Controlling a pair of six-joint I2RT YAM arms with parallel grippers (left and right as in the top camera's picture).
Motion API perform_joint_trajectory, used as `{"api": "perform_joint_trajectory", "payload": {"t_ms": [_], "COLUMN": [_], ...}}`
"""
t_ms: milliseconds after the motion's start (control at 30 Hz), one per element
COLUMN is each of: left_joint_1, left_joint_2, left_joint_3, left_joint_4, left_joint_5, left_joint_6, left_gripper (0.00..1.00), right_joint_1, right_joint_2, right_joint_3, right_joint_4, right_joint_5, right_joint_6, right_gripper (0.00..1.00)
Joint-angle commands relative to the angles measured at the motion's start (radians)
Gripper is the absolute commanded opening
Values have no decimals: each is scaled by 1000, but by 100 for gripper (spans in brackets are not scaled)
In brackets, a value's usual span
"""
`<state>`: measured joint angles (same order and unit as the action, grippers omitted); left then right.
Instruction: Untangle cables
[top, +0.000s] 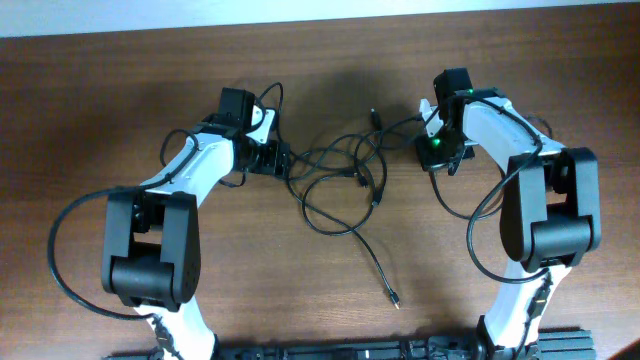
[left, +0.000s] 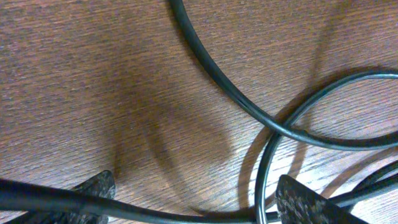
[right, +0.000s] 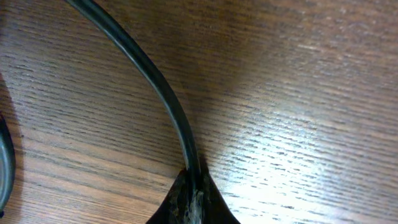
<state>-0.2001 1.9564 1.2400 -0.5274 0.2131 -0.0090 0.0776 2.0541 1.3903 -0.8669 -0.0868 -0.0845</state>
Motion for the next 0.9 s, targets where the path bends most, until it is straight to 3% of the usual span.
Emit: {"api": "perform_joint_trajectory", "payload": {"t_ms": [0,133,233,400,733,867], "left_joint_1": [-3,-3,-3,-3,-3,-3], "left_joint_2": [9,9,9,9,9,9], "left_joint_3": [4,4,4,4,4,4], "left_joint_4": [-1,-2,-5,-5,-5,-9], "left_joint_5": [11,11,11,11,8,8], "left_joint_6": [-3,-3,-3,-3,-3,-3], "left_gripper": [84,84,84,83,84,84], "right_joint_1": [6,0,-25,-101,-219,-287], "right_joint_2": [12,-46,-135,-273,-359,-359], "right_joint_3": [-15,101,291,532,551,551], "right_joint_4": [-41,-134,-241,-291,-306,-258], "right_joint_5": [11,-14,-22,-204,-215,-61], "right_joint_6": [68,72,93,121,127,127], "right_gripper": [4,4,4,4,4,4]}}
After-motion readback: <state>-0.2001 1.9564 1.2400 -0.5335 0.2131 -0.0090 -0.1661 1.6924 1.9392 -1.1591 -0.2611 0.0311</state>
